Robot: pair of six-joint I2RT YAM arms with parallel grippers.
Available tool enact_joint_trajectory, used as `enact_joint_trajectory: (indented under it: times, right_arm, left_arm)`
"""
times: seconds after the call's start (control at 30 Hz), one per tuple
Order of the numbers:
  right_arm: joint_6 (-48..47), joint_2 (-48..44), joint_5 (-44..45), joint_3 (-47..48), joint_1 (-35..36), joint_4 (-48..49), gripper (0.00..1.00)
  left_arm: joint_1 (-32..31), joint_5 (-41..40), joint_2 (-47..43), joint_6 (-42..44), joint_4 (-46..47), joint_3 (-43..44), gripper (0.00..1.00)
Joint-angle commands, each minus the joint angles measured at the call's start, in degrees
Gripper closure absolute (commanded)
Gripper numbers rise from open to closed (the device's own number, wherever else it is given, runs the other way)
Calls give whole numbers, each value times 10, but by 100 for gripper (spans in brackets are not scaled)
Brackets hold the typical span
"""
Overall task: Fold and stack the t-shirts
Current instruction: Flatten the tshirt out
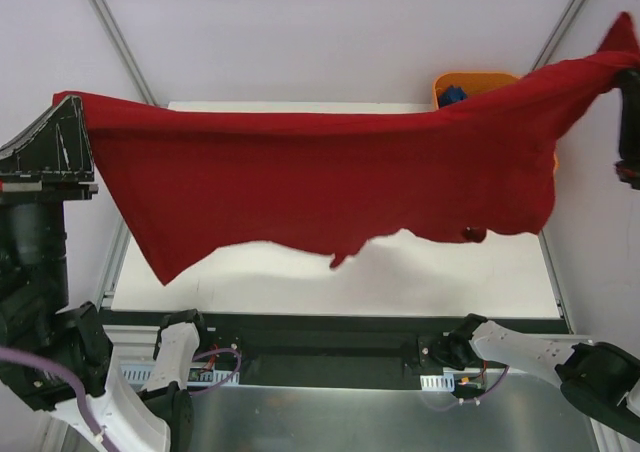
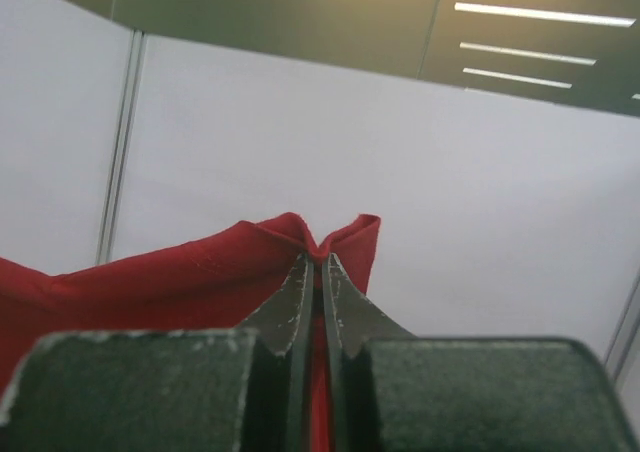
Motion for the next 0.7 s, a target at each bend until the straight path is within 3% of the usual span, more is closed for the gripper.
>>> enact_joint_trajectory:
  times: [0.0, 0.17, 0.33, 0.47, 0.67]
  right_arm:
    - [-58, 23, -11, 40, -1, 21, 99]
    - [-126, 81, 56, 62, -1, 46, 99]
    - [-214, 135, 160, -12, -9, 120, 99]
    - [-161, 207, 137, -69, -107, 121, 100]
    - [-82, 314, 43, -184, -191, 157, 99]
  left_arm:
    - [1, 16, 28, 16, 12, 44, 100]
    - [2, 37, 70, 14, 11, 52, 100]
    - [1, 65, 124, 10, 16, -15, 100]
    - [-9, 81, 181, 15, 33, -98, 100]
    - [-75, -1, 314, 51, 77, -243, 100]
